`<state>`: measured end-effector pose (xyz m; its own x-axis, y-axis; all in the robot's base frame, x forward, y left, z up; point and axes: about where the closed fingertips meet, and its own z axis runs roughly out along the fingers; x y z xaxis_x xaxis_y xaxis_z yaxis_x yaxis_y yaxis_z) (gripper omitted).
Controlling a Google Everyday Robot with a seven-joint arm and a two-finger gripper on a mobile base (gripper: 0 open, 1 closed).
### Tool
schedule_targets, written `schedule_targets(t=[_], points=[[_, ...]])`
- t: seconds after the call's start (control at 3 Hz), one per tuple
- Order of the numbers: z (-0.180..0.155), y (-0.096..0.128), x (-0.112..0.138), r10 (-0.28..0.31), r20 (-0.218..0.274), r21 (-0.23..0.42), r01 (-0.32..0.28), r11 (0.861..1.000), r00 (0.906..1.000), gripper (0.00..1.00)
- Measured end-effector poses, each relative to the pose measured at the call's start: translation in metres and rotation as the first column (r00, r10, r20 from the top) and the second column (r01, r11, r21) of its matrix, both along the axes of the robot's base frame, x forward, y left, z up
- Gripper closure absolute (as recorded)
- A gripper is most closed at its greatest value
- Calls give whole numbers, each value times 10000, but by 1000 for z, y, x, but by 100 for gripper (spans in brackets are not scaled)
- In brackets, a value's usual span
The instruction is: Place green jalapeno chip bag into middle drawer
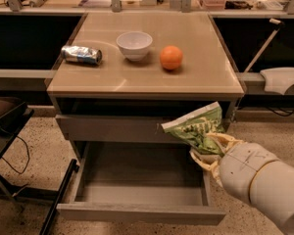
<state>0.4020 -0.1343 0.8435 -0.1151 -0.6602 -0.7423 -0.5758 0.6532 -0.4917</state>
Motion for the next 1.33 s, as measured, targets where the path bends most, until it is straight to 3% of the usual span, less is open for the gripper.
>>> schedule_targets(t=[0.33, 0.67, 1.0, 1.33], points=[[-8, -3, 7, -215, 376, -158, 221, 9996, 9991, 100], [-65, 40, 10, 496, 592, -180, -487, 9987, 9970, 100], [-113, 72, 13, 683, 233, 178, -687, 9975, 9974, 100], [-114, 95, 21, 1149, 301, 76, -1152, 9933, 9929, 100]])
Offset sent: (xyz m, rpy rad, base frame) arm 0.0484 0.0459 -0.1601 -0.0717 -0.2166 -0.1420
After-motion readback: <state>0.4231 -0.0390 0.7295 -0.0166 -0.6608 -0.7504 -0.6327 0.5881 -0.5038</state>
